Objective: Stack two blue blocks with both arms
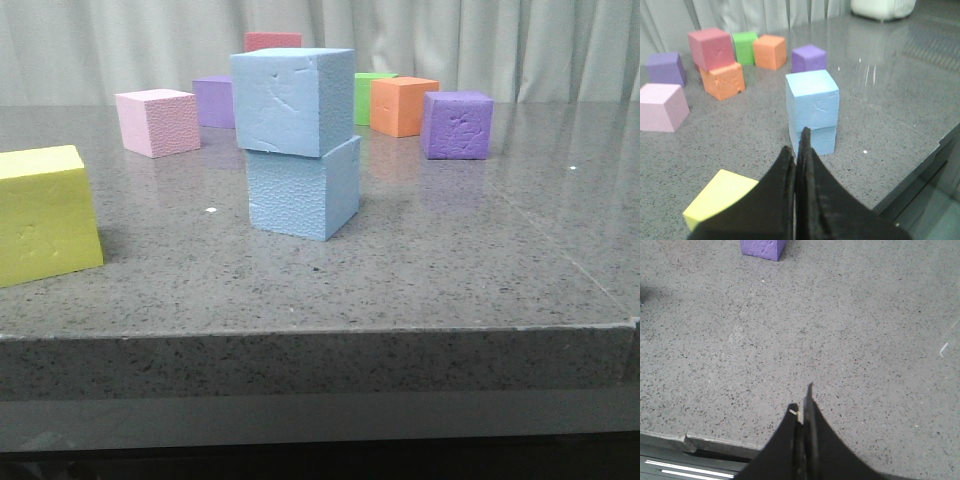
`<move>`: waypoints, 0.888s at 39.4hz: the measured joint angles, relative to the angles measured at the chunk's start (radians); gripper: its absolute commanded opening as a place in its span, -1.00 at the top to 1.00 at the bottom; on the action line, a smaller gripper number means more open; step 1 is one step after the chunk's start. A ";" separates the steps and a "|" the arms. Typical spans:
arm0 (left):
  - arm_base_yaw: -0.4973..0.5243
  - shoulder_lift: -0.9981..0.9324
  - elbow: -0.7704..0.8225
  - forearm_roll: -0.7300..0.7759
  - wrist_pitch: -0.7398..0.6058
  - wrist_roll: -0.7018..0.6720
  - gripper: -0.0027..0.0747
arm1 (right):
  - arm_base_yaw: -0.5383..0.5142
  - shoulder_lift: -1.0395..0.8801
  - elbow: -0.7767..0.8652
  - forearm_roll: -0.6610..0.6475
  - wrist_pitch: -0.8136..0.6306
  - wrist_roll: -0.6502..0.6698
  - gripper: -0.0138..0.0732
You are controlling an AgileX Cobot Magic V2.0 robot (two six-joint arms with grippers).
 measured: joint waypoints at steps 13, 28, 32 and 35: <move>0.000 -0.236 0.086 -0.002 -0.006 0.002 0.98 | 0.000 0.000 0.000 0.000 0.000 0.000 0.82; 0.000 -0.238 0.086 -0.002 -0.010 0.002 0.98 | 0.000 0.000 0.000 0.000 0.000 0.000 0.82; 0.000 -0.238 0.086 -0.002 -0.010 0.002 0.98 | 0.000 0.000 0.000 0.000 0.000 0.000 0.82; 0.000 -0.238 0.086 -0.002 -0.010 0.002 0.98 | 0.000 0.000 0.000 0.000 0.000 0.000 0.82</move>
